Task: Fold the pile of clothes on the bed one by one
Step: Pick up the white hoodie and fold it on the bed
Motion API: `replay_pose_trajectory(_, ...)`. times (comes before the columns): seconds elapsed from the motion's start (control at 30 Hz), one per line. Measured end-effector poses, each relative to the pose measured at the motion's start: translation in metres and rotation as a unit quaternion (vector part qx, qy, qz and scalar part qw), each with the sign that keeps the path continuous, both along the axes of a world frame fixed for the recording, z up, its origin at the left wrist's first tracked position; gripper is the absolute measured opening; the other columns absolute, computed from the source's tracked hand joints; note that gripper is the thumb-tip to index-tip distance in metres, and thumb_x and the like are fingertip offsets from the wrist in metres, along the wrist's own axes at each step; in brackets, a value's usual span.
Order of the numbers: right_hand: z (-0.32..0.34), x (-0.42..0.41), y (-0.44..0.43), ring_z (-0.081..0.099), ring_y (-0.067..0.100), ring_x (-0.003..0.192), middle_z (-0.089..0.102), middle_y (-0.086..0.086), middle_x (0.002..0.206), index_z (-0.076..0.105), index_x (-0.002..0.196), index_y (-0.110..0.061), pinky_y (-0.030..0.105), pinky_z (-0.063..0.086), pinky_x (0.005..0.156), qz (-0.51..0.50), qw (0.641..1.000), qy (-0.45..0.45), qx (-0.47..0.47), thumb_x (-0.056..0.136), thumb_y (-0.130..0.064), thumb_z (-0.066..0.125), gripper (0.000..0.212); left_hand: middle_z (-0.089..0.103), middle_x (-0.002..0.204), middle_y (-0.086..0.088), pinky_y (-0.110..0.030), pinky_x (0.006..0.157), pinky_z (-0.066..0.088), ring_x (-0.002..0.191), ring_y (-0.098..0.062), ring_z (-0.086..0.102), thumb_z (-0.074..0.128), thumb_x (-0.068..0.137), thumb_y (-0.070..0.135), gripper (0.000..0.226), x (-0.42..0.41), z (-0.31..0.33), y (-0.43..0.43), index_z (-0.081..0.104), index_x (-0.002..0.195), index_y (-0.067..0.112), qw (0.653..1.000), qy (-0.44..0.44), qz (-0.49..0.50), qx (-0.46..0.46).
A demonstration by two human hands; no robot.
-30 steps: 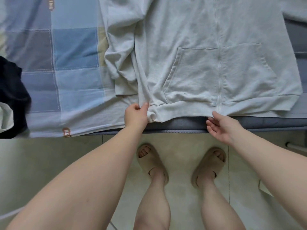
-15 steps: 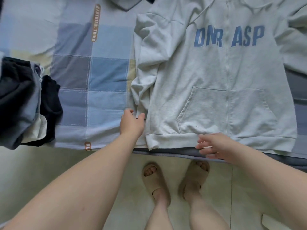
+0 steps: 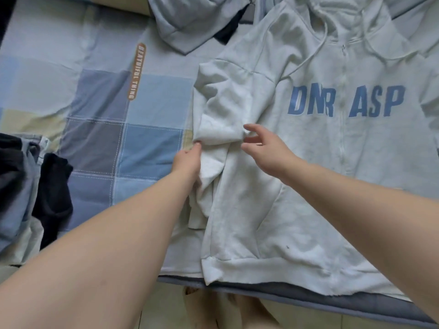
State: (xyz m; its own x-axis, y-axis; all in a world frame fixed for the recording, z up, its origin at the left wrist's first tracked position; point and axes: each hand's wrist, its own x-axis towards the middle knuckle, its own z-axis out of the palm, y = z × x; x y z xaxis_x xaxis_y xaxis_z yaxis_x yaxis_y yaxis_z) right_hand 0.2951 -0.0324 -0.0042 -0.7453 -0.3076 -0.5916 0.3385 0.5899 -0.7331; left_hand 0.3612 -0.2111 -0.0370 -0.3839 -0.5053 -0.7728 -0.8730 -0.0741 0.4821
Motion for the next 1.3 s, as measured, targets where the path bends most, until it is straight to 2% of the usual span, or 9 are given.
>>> replay_pose_trajectory(0.1, -0.005, -0.016, -0.018, 0.061, 0.018, 0.101, 0.059, -0.004, 0.108, 0.047, 0.145, -0.031, 0.027, 0.048, 0.083, 0.013, 0.999, 0.035, 0.026, 0.098, -0.027, 0.057, 0.049, 0.074, 0.113, -0.002, -0.04, 0.102, 0.05, 0.105, -0.026, 0.069, 0.05, 0.061, 0.092, 0.097, -0.019, -0.007, -0.01, 0.068, 0.123, 0.019, 0.985, 0.009, 0.087, 0.146)
replay_pose_trajectory(0.2, -0.009, -0.031, -0.031, 0.055, 0.012, 0.084, 0.054, -0.006, 0.095, 0.043, 0.147, -0.031, 0.023, 0.04, 0.071, 0.002, 0.996, 0.056, 0.075, 0.099, -0.029, 0.052, 0.049, 0.078, 0.097, -0.005, -0.034, 0.087, 0.056, 0.094, -0.024, 0.073, 0.056, 0.088, 0.07, 0.058, -0.032, -0.003, -0.018, 0.074, 0.107, 0.019, 0.969, 0.03, 0.048, 0.239)
replay_pose_trajectory(0.3, -0.013, -0.041, -0.045, 0.059, 0.013, 0.088, 0.055, -0.006, 0.101, 0.041, 0.149, -0.028, 0.024, 0.042, 0.072, -0.004, 0.993, 0.037, 0.11, 0.098, -0.03, 0.052, 0.052, 0.075, 0.073, -0.002, -0.028, 0.07, 0.051, 0.075, -0.023, 0.069, 0.07, 0.088, 0.028, 0.012, -0.043, 0.001, -0.03, 0.071, 0.089, 0.016, 0.966, 0.044, -0.035, 0.253)
replay_pose_trajectory(0.5, -0.014, -0.039, -0.067, 0.052, 0.026, 0.125, 0.052, 0.003, 0.142, 0.041, 0.148, -0.028, 0.04, 0.044, 0.105, 0.019, 0.982, -0.044, 0.181, 0.094, -0.029, 0.057, 0.056, 0.069, 0.094, -0.01, -0.038, 0.085, 0.051, 0.086, -0.028, 0.066, 0.052, 0.084, 0.014, 0.023, -0.056, 0.015, -0.086, 0.067, 0.102, 0.011, 0.944, 0.059, 0.059, 0.32)
replay_pose_trajectory(0.7, 0.007, -0.038, -0.118, 0.05, 0.025, 0.129, 0.047, 0.004, 0.151, 0.03, 0.157, -0.026, 0.03, 0.042, 0.098, 0.028, 0.97, -0.087, 0.226, 0.097, -0.026, 0.059, 0.066, 0.073, 0.093, -0.009, -0.032, 0.07, 0.056, 0.078, -0.025, 0.069, 0.069, 0.088, 0.013, 0.019, -0.081, 0.057, -0.204, 0.068, 0.106, 0.006, 0.957, 0.037, -0.161, 0.238)
replay_pose_trajectory(0.8, 0.015, -0.045, -0.157, 0.046, 0.035, 0.132, 0.044, 0.013, 0.15, 0.028, 0.155, -0.03, 0.041, 0.042, 0.107, 0.071, 0.948, -0.038, 0.309, 0.095, -0.026, 0.053, 0.066, 0.077, 0.103, -0.009, -0.044, 0.089, 0.059, 0.094, -0.027, 0.074, 0.081, 0.082, 0.018, 0.036, -0.103, 0.08, -0.261, 0.068, 0.113, 0.006, 0.926, -0.041, -0.309, 0.212)
replay_pose_trajectory(0.93, 0.028, -0.055, -0.223, 0.033, 0.039, 0.134, 0.035, 0.014, 0.143, 0.028, 0.152, -0.035, 0.048, 0.035, 0.106, 0.049, 0.932, 0.048, 0.356, 0.091, -0.022, 0.048, 0.066, 0.067, 0.093, -0.006, -0.029, 0.07, 0.053, 0.077, -0.02, 0.064, 0.077, 0.084, 0.027, 0.028, -0.128, 0.099, -0.308, 0.071, 0.102, 0.006, 0.878, -0.047, -0.473, 0.054)
replay_pose_trajectory(1.13, 0.021, -0.074, -0.298, 0.02, 0.039, 0.144, 0.017, 0.012, 0.159, 0.034, 0.145, -0.034, 0.054, 0.029, 0.111, 0.052, 0.933, 0.077, 0.347, 0.089, -0.016, 0.05, 0.061, 0.053, 0.075, 0.0, -0.035, 0.069, 0.043, 0.074, -0.023, 0.052, 0.05, 0.102, 0.043, 0.036, -0.127, 0.082, -0.359, 0.053, 0.08, 0.015, 0.909, 0.134, -0.393, -0.041)
replay_pose_trajectory(1.3, 0.0, -0.066, -0.313, 0.027, 0.04, 0.145, 0.017, 0.011, 0.164, 0.023, 0.157, -0.033, 0.045, 0.029, 0.116, 0.086, 0.947, 0.03, 0.309, 0.094, -0.021, 0.05, 0.069, 0.059, 0.104, 0.007, -0.031, 0.078, 0.044, 0.096, -0.016, 0.059, 0.071, 0.082, 0.062, 0.048, -0.108, 0.064, -0.366, 0.061, 0.105, 0.021, 0.88, 0.059, -0.47, -0.032)
